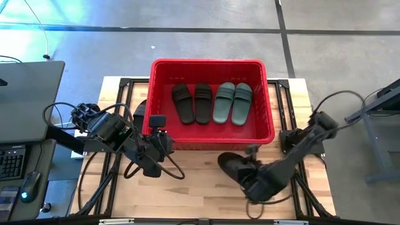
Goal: Pick and place slides into bin
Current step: Put the black slide into the red container
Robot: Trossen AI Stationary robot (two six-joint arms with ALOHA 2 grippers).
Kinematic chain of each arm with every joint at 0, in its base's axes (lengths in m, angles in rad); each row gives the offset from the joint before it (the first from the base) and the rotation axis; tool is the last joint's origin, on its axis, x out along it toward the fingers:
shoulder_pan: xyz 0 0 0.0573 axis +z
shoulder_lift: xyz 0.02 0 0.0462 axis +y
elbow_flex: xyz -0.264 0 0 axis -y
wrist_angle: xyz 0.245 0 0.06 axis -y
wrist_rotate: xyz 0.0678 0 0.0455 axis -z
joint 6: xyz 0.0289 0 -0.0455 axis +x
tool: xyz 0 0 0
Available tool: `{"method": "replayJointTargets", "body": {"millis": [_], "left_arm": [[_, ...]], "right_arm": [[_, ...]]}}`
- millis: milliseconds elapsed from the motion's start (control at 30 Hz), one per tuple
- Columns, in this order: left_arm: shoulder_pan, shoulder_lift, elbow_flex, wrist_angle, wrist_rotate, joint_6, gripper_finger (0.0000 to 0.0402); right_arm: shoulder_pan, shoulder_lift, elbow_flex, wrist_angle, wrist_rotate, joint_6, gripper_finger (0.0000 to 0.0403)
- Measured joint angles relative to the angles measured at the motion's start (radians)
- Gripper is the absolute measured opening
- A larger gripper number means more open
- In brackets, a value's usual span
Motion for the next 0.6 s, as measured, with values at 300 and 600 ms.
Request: {"method": "replayJointTargets", "body": {"millis": [300,600], "left_arm": [[0.002,0.000,0.000,0.000,-0.005,0.000,0.0131],[0.002,0.000,0.000,0.000,-0.008,0.000,0.0131]], "right_arm": [[0.027,-0.242,0.325,0.022,-0.046,-0.121,0.0003],[-0.025,-0.290,0.512,0.097,0.322,-0.966,0.0001]]}}
